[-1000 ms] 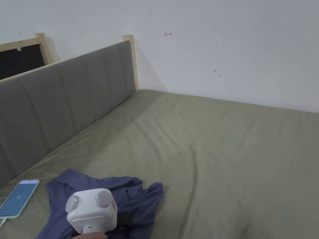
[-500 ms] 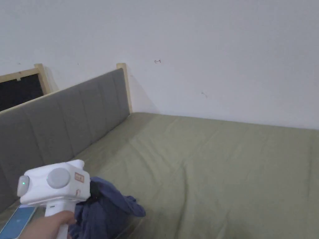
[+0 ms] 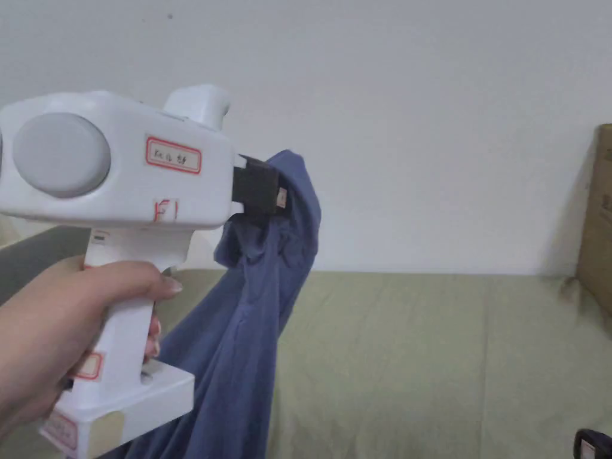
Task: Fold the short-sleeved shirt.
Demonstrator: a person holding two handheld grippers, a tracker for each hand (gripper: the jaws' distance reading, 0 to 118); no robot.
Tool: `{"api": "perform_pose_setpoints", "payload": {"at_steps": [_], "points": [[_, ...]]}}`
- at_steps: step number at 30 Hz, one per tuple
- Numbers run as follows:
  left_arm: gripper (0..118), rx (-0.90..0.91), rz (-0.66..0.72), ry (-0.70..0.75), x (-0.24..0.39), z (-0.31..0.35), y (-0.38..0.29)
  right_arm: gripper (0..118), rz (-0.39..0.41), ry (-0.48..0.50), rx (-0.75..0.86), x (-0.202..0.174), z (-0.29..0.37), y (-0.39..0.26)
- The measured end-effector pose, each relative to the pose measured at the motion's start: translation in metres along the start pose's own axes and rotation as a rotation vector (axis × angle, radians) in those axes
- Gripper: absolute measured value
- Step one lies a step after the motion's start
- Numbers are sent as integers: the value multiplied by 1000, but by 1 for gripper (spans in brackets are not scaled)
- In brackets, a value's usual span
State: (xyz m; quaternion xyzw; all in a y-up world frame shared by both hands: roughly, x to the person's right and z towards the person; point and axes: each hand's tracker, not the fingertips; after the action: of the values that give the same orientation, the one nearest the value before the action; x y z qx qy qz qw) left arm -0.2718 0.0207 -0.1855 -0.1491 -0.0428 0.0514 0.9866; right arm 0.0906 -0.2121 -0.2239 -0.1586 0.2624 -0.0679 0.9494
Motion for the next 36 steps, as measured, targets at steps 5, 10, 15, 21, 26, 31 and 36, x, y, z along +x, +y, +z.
{"api": "perform_pose_setpoints", "payload": {"at_steps": [5, 10, 15, 21, 26, 31, 36], "points": [[0, 22, -65, -177, 67, -69, 20, 0, -28, -58, 26, 25, 13, 1], [0, -34, -22, -279, 112, -146, -2, 0, -54, -128, 24, 54, 21, -5], [0, -354, 58, -222, 122, -265, -104, 0, -87, -199, -11, 82, 22, -17], [2, -872, 422, -59, 87, -357, -291, 0, -113, -231, -66, 101, 15, -37], [115, -968, 750, 72, 52, -354, -368, 0, -120, -216, -101, 102, 9, -44], [118, -934, 992, -5, 21, -326, -356, 0, -124, -192, -117, 92, 4, -46], [118, -676, 821, -121, -5, -251, -268, 0, -86, -166, -86, 76, 10, -35]]}}
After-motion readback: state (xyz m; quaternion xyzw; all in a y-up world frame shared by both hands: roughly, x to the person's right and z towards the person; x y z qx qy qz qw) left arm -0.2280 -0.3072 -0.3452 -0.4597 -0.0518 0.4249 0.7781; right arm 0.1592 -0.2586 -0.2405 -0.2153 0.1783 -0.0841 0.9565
